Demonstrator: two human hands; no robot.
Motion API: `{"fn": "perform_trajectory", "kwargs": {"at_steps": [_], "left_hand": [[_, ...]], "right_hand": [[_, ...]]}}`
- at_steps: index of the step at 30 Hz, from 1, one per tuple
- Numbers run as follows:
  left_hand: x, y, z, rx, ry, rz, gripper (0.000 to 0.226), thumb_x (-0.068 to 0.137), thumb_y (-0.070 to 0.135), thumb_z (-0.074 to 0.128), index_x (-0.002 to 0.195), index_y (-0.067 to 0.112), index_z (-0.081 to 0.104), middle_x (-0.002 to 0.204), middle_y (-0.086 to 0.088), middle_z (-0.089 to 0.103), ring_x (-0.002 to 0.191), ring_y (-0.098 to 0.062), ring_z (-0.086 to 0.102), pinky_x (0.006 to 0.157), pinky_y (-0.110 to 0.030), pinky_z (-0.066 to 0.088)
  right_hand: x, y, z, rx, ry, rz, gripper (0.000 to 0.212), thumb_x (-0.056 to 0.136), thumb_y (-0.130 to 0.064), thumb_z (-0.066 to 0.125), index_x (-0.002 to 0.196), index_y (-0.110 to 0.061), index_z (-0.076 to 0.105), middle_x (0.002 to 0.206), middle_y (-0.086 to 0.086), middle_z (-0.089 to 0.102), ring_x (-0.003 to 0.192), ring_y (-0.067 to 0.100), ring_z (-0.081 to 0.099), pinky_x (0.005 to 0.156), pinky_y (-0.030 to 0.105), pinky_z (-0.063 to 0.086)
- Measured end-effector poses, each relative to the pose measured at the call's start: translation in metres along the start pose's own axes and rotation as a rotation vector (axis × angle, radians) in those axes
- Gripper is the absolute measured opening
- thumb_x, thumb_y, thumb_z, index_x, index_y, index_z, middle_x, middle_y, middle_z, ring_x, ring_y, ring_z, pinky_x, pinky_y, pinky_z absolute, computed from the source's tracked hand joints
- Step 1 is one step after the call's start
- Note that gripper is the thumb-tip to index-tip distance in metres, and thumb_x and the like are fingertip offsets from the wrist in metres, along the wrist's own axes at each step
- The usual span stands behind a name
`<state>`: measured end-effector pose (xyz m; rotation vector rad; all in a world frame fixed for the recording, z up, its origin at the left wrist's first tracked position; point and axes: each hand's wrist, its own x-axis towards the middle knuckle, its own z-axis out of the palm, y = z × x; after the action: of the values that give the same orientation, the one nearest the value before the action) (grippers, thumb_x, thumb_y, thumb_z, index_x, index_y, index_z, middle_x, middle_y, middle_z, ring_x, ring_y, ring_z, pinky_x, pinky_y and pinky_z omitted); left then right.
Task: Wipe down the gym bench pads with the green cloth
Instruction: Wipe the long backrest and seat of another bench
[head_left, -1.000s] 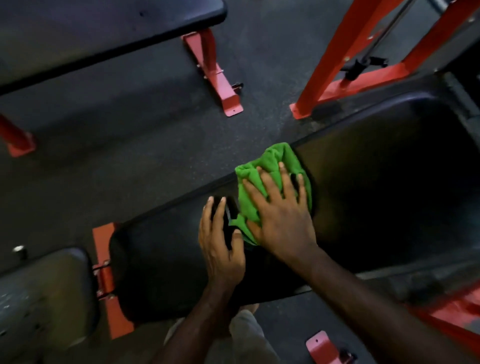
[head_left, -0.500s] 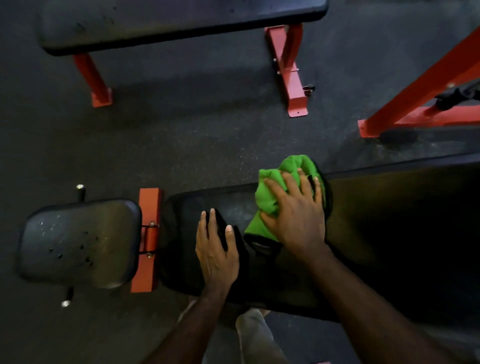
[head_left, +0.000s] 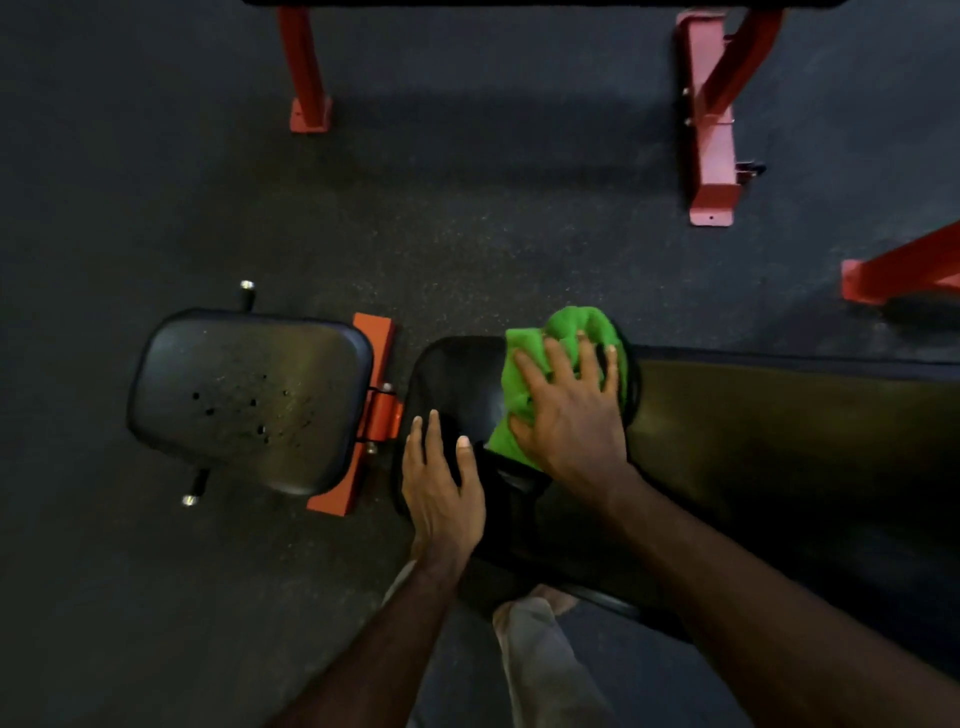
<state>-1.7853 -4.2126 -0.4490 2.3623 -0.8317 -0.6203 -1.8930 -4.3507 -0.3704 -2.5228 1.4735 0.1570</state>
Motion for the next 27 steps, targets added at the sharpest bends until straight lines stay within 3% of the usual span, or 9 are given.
{"fn": "perform_trajectory", "kwargs": {"at_steps": [3, 6, 8, 13, 16, 19, 23, 25, 27], "left_hand": [[0.006, -0.011, -0.007, -0.047, -0.026, -0.045, 0.07, 0.101, 0.061, 0.029, 0.155, 0.018, 0.045, 0.162, -0.008, 0.041, 0.15, -0.025, 0.034, 0.12, -0.046, 0.031], [0.01, -0.022, -0.012, -0.093, -0.036, -0.084, 0.073, 0.1, 0.062, 0.029, 0.155, 0.017, 0.044, 0.161, -0.006, 0.043, 0.149, -0.022, 0.036, 0.12, -0.04, 0.03], [0.012, -0.027, -0.014, -0.168, -0.081, -0.127, 0.072, 0.1, 0.062, 0.03, 0.157, 0.019, 0.042, 0.161, -0.001, 0.042, 0.15, -0.017, 0.035, 0.121, -0.039, 0.03], [0.021, -0.037, -0.03, -0.249, -0.117, -0.169, 0.063, 0.106, 0.056, 0.034, 0.158, 0.021, 0.04, 0.163, 0.002, 0.039, 0.15, -0.011, 0.032, 0.122, -0.033, 0.028], [0.023, -0.045, -0.037, -0.244, -0.174, -0.218, 0.058, 0.108, 0.051, 0.036, 0.158, 0.021, 0.039, 0.163, 0.001, 0.038, 0.15, -0.012, 0.032, 0.116, -0.025, 0.023], [0.024, -0.057, -0.041, -0.252, -0.22, -0.244, 0.056, 0.109, 0.047, 0.037, 0.158, 0.019, 0.039, 0.163, -0.002, 0.039, 0.15, -0.014, 0.034, 0.114, -0.023, 0.023], [0.023, -0.065, -0.05, -0.321, -0.154, -0.331, 0.048, 0.11, 0.039, 0.039, 0.153, 0.017, 0.047, 0.155, -0.004, 0.05, 0.142, -0.015, 0.044, 0.107, -0.02, 0.029], [0.023, -0.071, -0.056, -0.344, -0.166, -0.394, 0.048, 0.111, 0.039, 0.038, 0.152, 0.018, 0.048, 0.154, -0.005, 0.052, 0.141, -0.018, 0.046, 0.104, -0.02, 0.029], [0.023, -0.077, -0.06, -0.359, -0.213, -0.445, 0.05, 0.111, 0.042, 0.036, 0.153, 0.019, 0.046, 0.156, -0.003, 0.049, 0.143, -0.02, 0.045, 0.103, -0.018, 0.028]], "right_hand": [[0.016, 0.0, 0.007, -0.022, -0.07, -0.16, 0.073, 0.085, -0.06, 0.063, 0.152, -0.037, 0.045, 0.16, 0.004, 0.042, 0.148, 0.041, 0.033, 0.122, 0.062, 0.017], [0.035, -0.018, 0.012, -0.013, -0.045, -0.007, 0.069, 0.082, -0.058, 0.063, 0.147, -0.037, 0.049, 0.15, 0.004, 0.049, 0.139, 0.042, 0.04, 0.118, 0.063, 0.024], [0.036, -0.038, 0.019, 0.007, -0.02, 0.063, 0.069, 0.084, -0.056, 0.063, 0.148, -0.034, 0.05, 0.148, 0.007, 0.049, 0.14, 0.045, 0.039, 0.119, 0.066, 0.021], [0.038, -0.049, 0.042, -0.057, -0.235, -0.422, 0.069, 0.085, -0.059, 0.063, 0.15, -0.042, 0.047, 0.161, 0.001, 0.041, 0.154, 0.038, 0.024, 0.124, 0.06, 0.014], [0.059, -0.063, 0.044, -0.072, -0.2, -0.271, 0.071, 0.083, -0.059, 0.065, 0.149, -0.042, 0.046, 0.159, 0.001, 0.043, 0.15, 0.038, 0.031, 0.123, 0.06, 0.018], [0.06, -0.099, 0.055, -0.037, -0.156, -0.09, 0.07, 0.084, -0.056, 0.066, 0.149, -0.037, 0.048, 0.158, 0.005, 0.041, 0.149, 0.044, 0.028, 0.122, 0.064, 0.01], [0.052, -0.107, 0.069, -0.083, -0.424, -0.513, 0.072, 0.089, -0.06, 0.061, 0.155, -0.04, 0.041, 0.164, -0.001, 0.035, 0.156, 0.036, 0.015, 0.126, 0.058, 0.004], [0.064, -0.104, 0.07, -0.072, -0.423, -0.547, 0.072, 0.085, -0.061, 0.064, 0.152, -0.042, 0.044, 0.162, -0.003, 0.039, 0.156, 0.031, 0.02, 0.126, 0.053, 0.007], [0.076, -0.111, 0.076, -0.071, -0.349, -0.423, 0.07, 0.084, -0.059, 0.065, 0.149, -0.041, 0.048, 0.159, -0.002, 0.041, 0.155, 0.033, 0.022, 0.126, 0.054, 0.009]]}}
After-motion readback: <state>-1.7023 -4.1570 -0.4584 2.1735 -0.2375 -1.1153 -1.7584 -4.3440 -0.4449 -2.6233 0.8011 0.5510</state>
